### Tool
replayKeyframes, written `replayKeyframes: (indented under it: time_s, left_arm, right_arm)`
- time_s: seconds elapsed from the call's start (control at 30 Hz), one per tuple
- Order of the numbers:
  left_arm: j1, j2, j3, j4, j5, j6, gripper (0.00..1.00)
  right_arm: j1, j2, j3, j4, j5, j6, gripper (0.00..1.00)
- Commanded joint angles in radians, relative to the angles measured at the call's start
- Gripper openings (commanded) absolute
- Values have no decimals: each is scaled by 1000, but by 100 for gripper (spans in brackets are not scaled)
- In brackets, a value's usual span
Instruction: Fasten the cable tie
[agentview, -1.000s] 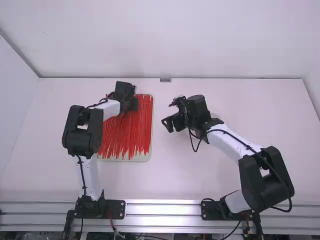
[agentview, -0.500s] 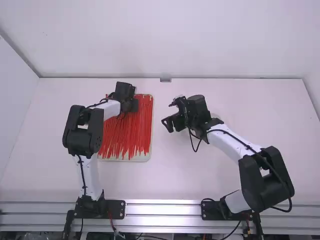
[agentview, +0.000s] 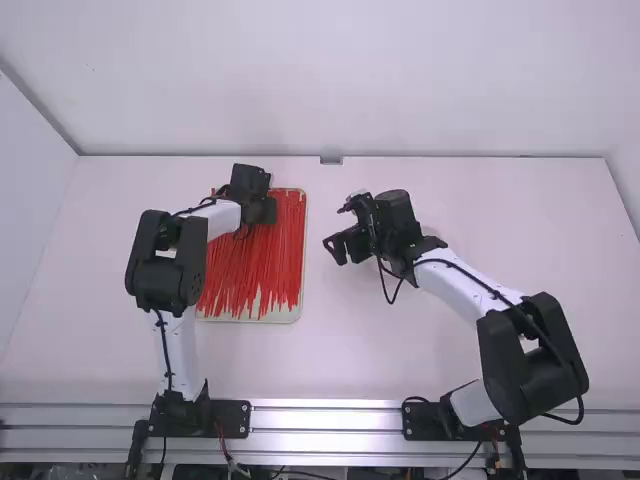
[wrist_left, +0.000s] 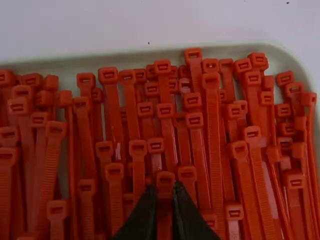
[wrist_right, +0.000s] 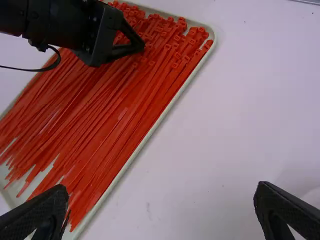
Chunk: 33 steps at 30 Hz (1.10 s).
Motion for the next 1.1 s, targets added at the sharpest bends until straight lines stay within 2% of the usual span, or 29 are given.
replayKeyframes:
  time_s: [0.0, 0.4, 0.87, 1.07]
  left_arm:
    - [0, 12, 6, 2, -5, 0, 5]
    - [5, -86, 24, -71, -2, -30, 2]
    - [-3, -396, 10, -224, 5, -48, 2]
    - [-31, -554, -133, -147, -38, -48, 2]
  right_arm:
    - [5, 6, 30, -1, -3, -1, 99]
    - [5, 6, 30, -1, -3, 0, 99]
    - [5, 6, 35, 10, -24, -2, 99]
    - [5, 6, 37, 39, -100, -1, 99]
